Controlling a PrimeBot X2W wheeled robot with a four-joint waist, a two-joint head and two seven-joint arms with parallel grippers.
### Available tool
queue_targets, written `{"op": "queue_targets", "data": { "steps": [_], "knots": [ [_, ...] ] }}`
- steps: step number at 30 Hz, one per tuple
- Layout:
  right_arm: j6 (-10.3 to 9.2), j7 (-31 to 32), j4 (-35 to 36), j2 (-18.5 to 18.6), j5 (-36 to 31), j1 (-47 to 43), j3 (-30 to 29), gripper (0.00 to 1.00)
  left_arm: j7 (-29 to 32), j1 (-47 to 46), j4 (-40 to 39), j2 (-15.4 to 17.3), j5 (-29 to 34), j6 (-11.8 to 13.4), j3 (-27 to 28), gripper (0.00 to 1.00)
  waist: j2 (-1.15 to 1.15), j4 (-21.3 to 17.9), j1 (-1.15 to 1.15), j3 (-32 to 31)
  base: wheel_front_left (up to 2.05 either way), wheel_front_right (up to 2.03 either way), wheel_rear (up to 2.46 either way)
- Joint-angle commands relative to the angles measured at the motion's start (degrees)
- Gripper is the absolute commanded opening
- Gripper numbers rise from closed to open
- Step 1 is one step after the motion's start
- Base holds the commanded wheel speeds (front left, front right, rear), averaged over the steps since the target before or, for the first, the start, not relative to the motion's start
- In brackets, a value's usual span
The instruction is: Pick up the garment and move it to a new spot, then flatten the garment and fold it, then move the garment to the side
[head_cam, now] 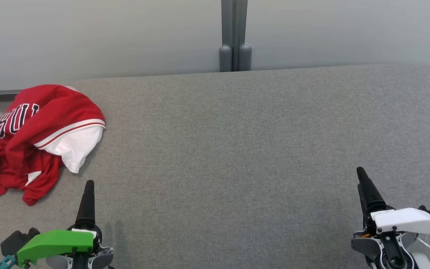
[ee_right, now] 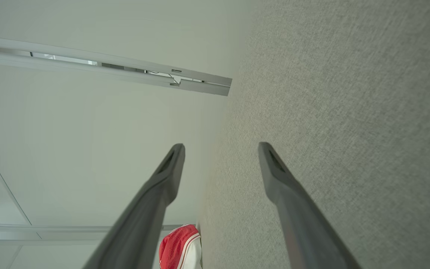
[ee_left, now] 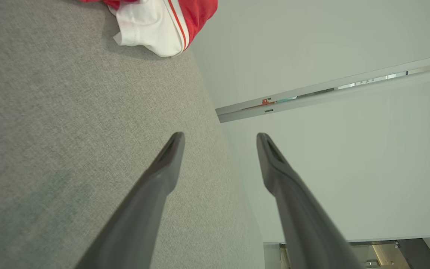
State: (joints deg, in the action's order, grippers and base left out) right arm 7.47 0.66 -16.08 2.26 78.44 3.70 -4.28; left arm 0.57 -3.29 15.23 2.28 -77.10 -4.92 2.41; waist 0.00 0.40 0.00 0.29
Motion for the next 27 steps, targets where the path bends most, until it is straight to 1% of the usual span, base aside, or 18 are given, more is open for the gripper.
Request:
{"op": "queue_targets", "data": {
  "steps": [1,13,19,27],
  "knots": [
    [0.01,-0.7,1.2,0.3,-3.0,1.3,0.3,1.00,-0.6,-0.6,-1.0,0.4,3.0,0.3,-0.3,1.00,0.00,0.1,0.00,0.0,0.00,0.00,0.00],
    [0.01,-3.4,2.4,0.4,-19.9,0.6,1.4,1.00,-3.3,-0.3,-2.2,0.9,19.1,1.5,-2.6,1.00,0.00,0.6,0.00,-0.2,0.00,0.00,0.00],
    [0.01,-4.6,2.2,0.4,-26.7,0.3,1.8,1.00,-4.5,-0.3,-2.3,0.9,25.0,1.7,-3.5,1.00,0.00,0.8,0.00,-0.3,0.00,0.00,0.00],
    [0.02,-6.1,1.5,0.4,-33.9,0.5,2.5,1.00,-5.9,-0.5,-1.9,1.0,31.7,2.1,-4.3,1.00,0.00,0.9,0.00,-0.4,0.00,0.00,0.00]
  ]
}}
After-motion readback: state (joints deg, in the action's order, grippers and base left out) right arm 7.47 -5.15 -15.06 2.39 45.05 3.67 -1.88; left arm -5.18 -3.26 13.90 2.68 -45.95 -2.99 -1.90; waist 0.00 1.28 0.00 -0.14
